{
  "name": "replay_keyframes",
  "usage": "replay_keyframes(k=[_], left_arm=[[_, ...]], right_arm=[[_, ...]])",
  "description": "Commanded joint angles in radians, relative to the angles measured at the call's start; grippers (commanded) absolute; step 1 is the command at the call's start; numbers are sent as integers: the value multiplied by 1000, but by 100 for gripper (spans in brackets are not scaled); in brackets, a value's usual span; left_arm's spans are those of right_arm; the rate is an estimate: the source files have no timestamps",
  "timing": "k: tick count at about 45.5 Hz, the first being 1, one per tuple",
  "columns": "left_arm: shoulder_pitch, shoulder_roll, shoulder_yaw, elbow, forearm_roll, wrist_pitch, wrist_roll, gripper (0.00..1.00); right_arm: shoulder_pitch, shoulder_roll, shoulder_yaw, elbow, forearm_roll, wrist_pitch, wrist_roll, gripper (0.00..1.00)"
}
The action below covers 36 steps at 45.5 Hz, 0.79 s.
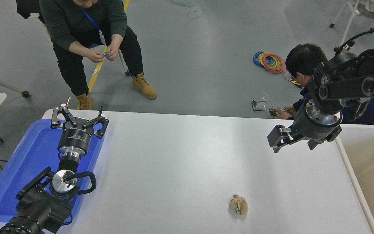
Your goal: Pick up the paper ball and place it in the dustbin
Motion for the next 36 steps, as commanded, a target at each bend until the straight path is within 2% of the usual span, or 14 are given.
replay_keyframes(k=[1, 36], left_arm=[[0, 0, -1, 0, 0, 0, 3, 100], [0, 0, -1, 0, 0, 0, 0, 100]], right_arm=[[-6, 4, 2, -8, 0, 0, 0, 100], [-73, -12, 17, -100, 5, -9, 0, 100]])
